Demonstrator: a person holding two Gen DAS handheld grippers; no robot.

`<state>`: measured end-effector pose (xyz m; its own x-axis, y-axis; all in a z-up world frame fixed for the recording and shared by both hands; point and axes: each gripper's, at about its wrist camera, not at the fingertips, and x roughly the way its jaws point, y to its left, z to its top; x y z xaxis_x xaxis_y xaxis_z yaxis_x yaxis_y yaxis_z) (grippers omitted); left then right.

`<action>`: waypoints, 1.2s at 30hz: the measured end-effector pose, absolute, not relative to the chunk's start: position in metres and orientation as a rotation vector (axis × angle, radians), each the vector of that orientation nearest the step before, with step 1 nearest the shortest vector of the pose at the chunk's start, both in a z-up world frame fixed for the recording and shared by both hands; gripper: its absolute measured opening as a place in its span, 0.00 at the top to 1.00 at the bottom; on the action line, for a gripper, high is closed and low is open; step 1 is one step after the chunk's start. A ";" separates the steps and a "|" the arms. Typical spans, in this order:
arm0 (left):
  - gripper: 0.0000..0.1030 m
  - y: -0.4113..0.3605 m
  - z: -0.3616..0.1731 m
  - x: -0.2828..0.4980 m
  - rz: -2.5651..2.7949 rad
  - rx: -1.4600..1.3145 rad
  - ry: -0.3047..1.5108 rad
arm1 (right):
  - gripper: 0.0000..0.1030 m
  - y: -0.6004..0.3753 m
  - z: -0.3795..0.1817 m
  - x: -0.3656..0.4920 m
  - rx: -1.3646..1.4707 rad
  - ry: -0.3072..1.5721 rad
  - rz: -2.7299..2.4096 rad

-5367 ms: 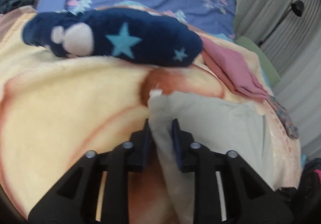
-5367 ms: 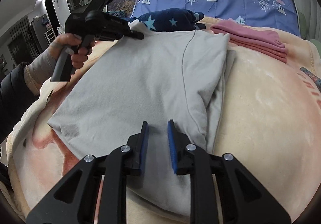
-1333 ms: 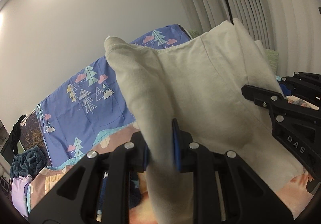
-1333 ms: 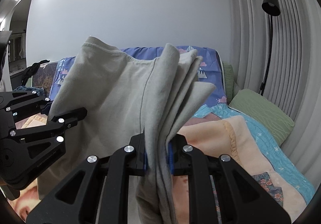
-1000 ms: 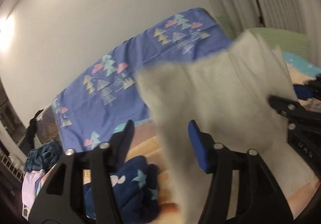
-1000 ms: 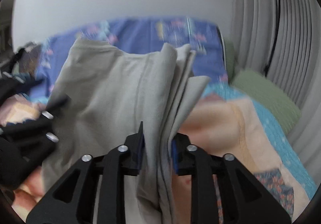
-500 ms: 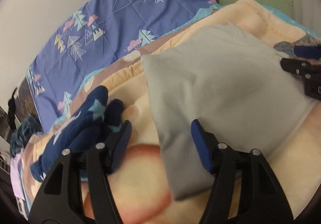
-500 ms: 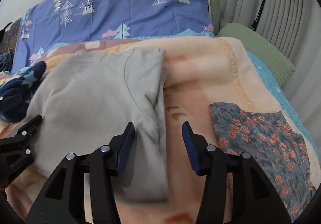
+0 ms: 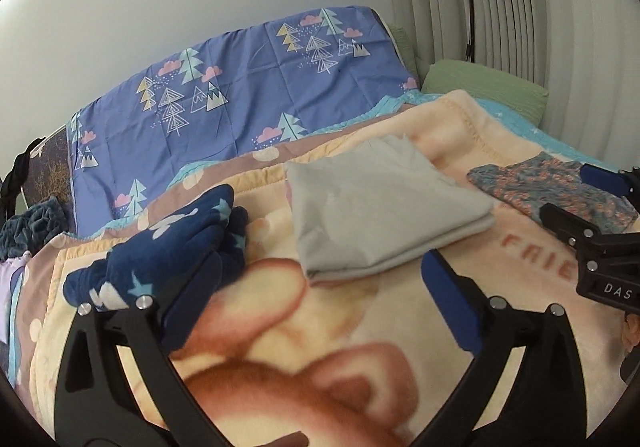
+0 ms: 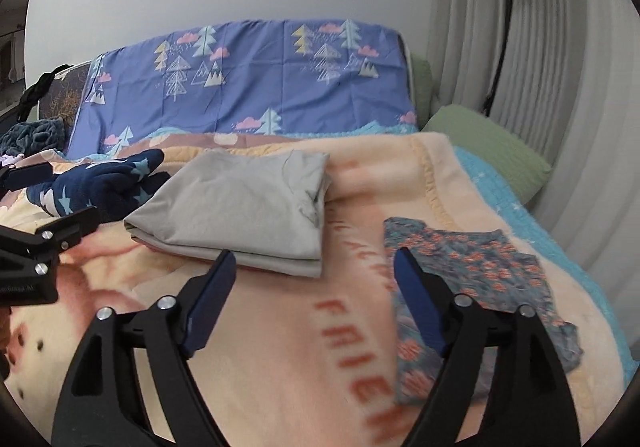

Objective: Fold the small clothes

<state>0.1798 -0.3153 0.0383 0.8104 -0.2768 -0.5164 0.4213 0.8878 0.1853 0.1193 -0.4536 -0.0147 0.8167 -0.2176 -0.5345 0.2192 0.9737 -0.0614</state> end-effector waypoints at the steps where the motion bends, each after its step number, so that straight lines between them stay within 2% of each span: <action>1: 0.02 -0.313 0.041 0.174 -0.373 0.296 0.495 | 0.17 -0.452 -0.012 0.111 -0.008 0.561 -0.247; 6: 0.02 -0.301 0.054 0.129 -0.368 0.289 0.439 | 0.11 -0.445 0.001 0.064 0.011 0.534 -0.252; 20: 0.02 -0.258 0.086 0.017 -0.288 0.249 0.319 | 0.02 -0.408 0.036 -0.047 0.121 0.423 -0.230; 36: 0.02 -0.251 0.070 -0.027 -0.306 0.223 0.444 | 0.02 -0.392 0.034 -0.092 0.111 0.464 -0.267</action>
<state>-0.0267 -0.2511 0.0701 0.8587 -0.2406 -0.4524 0.3367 0.9305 0.1443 -0.0921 -0.3919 0.0338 0.8603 -0.2288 -0.4555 0.2789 0.9593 0.0449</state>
